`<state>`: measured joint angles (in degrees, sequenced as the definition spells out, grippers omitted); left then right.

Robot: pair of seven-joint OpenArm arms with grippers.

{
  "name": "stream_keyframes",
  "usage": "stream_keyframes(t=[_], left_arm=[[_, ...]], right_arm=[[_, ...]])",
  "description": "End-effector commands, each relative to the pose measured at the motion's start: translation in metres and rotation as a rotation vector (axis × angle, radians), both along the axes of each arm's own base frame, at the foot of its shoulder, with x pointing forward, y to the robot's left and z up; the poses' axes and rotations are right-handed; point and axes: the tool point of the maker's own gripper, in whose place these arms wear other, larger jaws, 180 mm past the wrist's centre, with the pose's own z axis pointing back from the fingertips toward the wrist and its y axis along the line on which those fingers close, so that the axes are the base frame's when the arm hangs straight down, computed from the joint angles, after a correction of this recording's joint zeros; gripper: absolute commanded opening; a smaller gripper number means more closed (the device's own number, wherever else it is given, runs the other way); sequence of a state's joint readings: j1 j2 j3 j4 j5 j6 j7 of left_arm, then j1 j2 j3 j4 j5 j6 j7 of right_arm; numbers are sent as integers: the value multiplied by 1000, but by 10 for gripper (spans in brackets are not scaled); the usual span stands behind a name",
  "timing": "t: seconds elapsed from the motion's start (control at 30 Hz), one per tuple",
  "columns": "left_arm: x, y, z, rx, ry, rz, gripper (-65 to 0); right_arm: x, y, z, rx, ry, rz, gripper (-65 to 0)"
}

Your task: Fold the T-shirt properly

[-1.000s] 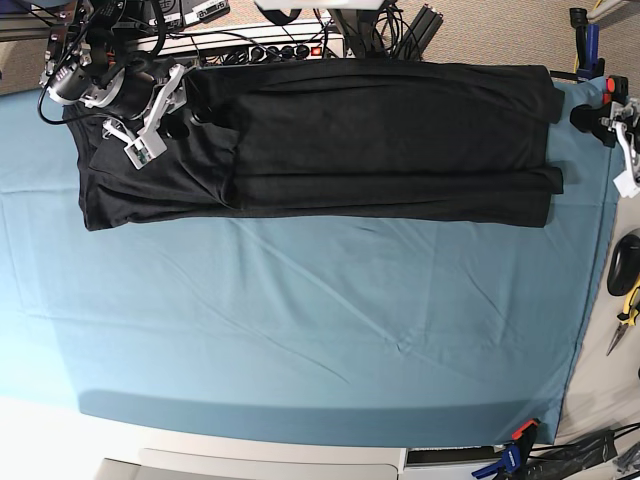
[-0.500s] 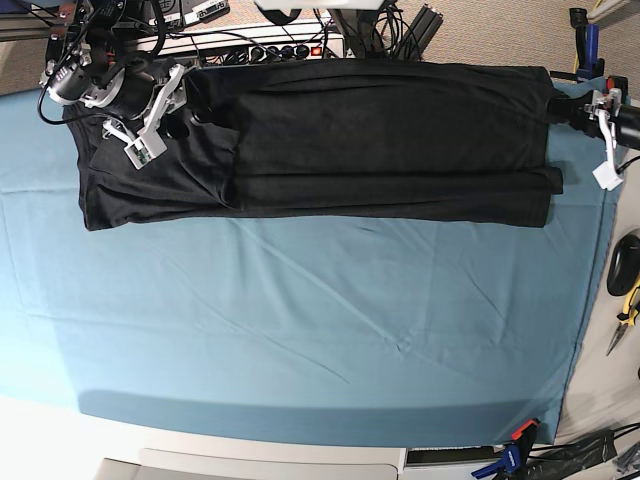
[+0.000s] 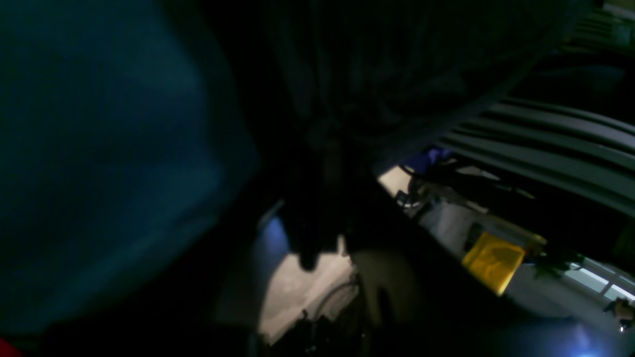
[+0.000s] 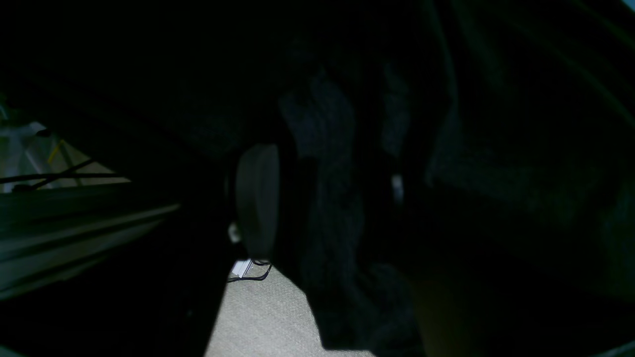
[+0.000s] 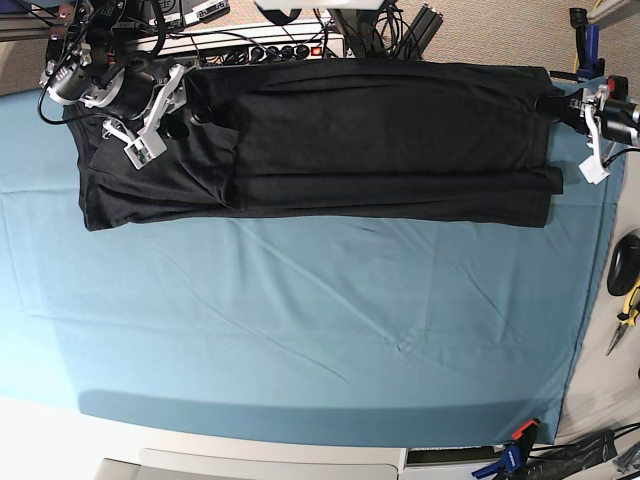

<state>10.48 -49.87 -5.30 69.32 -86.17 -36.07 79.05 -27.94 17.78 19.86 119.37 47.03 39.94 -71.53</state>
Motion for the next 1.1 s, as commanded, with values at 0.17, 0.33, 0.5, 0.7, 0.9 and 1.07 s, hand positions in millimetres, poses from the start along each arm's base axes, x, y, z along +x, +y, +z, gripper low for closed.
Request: stream_keyframes(t=[0.17,0.33,0.5,0.7,0.9,1.07], left_arm=[[-3,12,2,45,16,-24,-648],[-3,19,6,63,1,-47,-565],[-2,32,12,96,-6,-64,-323],[-3,36,13,108,12,-47,-319],[-17,26,14,106,27,-98,-333],[-21,20,28,115,-26,-175,-333]], right_arm=[[5,1,10,11,-40,7,-375],[5,1,9,10,-39,7,-375],[5,1,9,10,-38,7,-375],[5,1,9,9,-38,7,-375],[4,-6,5,-34,-30,1,-375],[4,-5,5,-34,-31,1,-375]])
